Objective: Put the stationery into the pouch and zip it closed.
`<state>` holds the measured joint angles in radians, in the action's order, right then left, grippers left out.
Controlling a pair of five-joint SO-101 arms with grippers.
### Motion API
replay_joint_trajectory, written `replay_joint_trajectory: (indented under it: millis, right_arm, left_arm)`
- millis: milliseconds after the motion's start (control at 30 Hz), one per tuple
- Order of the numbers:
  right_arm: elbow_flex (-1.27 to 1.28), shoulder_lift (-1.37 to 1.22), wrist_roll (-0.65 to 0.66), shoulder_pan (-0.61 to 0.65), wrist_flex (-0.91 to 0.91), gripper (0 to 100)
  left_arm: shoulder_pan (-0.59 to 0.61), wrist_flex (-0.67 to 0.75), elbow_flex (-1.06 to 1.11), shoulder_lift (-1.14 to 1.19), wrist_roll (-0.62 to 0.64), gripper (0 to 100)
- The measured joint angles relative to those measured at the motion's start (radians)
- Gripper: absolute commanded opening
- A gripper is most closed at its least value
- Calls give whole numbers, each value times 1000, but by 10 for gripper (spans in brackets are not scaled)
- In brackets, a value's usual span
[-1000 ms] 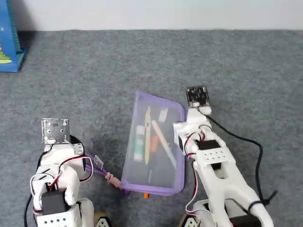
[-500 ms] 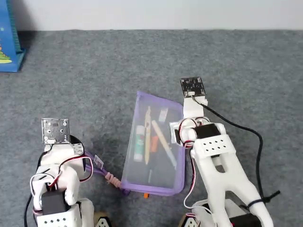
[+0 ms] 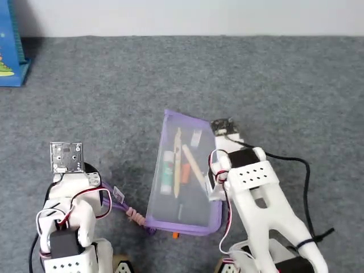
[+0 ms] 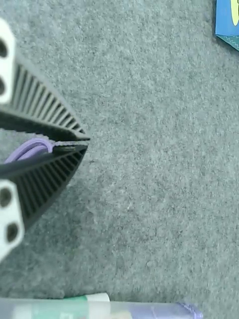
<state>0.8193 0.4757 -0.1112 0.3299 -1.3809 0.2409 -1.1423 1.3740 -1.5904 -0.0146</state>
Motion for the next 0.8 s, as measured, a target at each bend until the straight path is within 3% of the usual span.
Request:
replay_joint_trajectory:
  millis: [133,267,800]
  right_arm:
    - [3,0,0,72,-51,9]
    - [86,0,0,146,48,9]
    - [178,0,0,170,922,9]
  left_arm:
    - [0,0,0,0,0,13]
    - [0,0,0,0,0,13]
    - [0,0,0,0,0,13]
